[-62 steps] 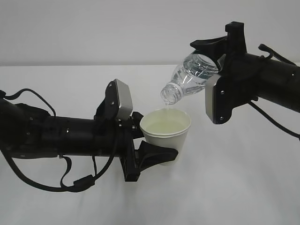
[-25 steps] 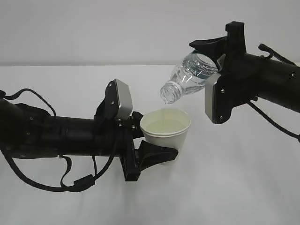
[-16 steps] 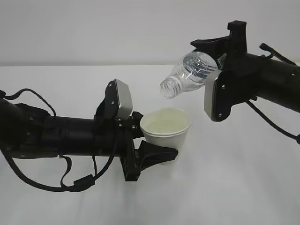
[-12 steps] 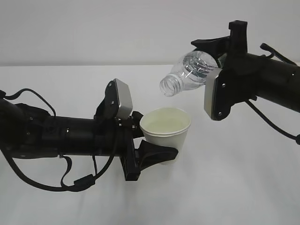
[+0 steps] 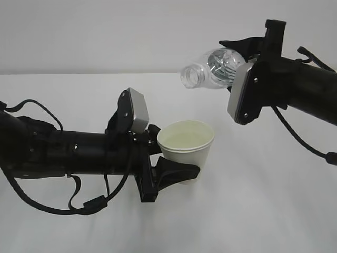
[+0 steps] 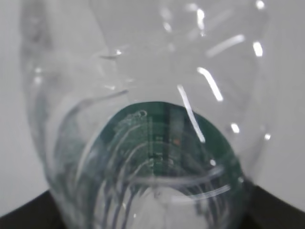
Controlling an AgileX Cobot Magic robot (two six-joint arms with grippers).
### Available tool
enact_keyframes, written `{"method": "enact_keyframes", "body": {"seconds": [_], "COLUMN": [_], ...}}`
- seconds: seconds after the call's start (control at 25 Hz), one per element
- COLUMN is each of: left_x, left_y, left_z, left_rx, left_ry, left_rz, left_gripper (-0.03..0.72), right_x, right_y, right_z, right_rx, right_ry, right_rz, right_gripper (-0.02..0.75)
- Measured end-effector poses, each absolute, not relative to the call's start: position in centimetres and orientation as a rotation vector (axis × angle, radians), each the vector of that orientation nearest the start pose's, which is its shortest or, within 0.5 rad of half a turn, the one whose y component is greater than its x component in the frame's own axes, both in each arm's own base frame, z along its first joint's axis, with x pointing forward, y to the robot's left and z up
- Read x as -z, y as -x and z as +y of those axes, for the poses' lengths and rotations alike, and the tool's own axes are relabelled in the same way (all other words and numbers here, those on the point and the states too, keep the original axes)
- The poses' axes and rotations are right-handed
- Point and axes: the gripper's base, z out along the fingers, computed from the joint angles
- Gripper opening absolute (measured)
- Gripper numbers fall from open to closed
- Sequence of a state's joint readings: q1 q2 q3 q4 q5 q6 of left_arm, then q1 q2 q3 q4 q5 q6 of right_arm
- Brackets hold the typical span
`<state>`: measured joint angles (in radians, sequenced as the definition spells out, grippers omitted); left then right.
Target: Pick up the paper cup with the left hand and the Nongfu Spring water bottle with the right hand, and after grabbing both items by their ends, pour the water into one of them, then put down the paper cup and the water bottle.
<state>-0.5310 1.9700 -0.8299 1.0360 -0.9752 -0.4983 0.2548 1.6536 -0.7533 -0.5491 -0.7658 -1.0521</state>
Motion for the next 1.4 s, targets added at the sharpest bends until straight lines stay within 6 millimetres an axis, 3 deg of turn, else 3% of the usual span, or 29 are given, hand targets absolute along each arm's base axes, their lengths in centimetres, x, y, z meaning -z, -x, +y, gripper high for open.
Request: {"method": "enact_keyframes", "body": {"seconds": [1.4], "left_x": [-13.6], "left_y": [-26.7], "left_z": [-23.2], "left_rx": [0.955], "left_ry": [-1.205], "left_rz": [1.554], "left_gripper": [0.442], "right_x": [-22.0], "right_y": [-31.9], "right_z": [9.7], "right_rx": [0.109], "right_ry": [0.750], "right_rz": [1.459], "right_gripper": [0.440]}}
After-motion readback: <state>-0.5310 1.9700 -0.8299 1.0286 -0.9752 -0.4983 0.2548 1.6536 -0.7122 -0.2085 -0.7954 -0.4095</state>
